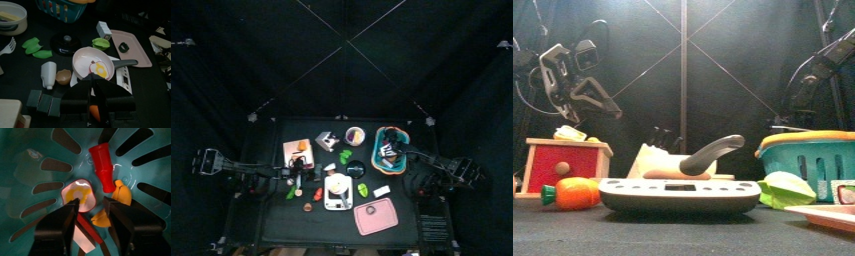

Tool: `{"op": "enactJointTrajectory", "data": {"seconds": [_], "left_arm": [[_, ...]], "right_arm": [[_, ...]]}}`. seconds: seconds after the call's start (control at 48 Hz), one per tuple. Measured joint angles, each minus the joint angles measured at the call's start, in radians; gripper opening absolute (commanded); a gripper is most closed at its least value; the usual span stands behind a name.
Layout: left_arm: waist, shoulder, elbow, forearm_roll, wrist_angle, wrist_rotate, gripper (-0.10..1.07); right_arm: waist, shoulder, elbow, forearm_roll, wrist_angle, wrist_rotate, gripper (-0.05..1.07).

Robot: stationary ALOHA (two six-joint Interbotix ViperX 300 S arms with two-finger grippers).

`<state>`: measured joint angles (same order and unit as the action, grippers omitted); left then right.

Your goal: Grab apple half from basket

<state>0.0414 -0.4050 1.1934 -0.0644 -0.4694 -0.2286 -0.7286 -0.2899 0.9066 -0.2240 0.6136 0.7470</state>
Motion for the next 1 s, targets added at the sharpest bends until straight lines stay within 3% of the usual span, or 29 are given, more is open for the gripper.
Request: {"op": "enactJointTrajectory", "data": {"seconds": [0.104, 0.5, 0.688, 1.0], "left_arm": [[0.0, 0.0, 0.0, 0.0, 0.0, 0.0, 0.49], [0.0, 0.0, 0.0, 0.0, 0.0, 0.0, 0.49], [0.0, 0.0, 0.0, 0.0, 0.0, -0.002, 0.49], [0.0, 0.002, 0.006, 0.0, 0.0, -0.002, 0.49]], "right_arm": [[0.003, 0.0, 0.0, 0.002, -0.006, -0.003, 0.94], [0.02, 0.066, 0.008, 0.037, -0.049, -0.005, 0.94], [0.021, 0.124, 0.006, 0.032, -0.08, -0.005, 0.94], [0.011, 0.149, 0.002, 0.006, -0.161, -0.005, 0.93]]}}
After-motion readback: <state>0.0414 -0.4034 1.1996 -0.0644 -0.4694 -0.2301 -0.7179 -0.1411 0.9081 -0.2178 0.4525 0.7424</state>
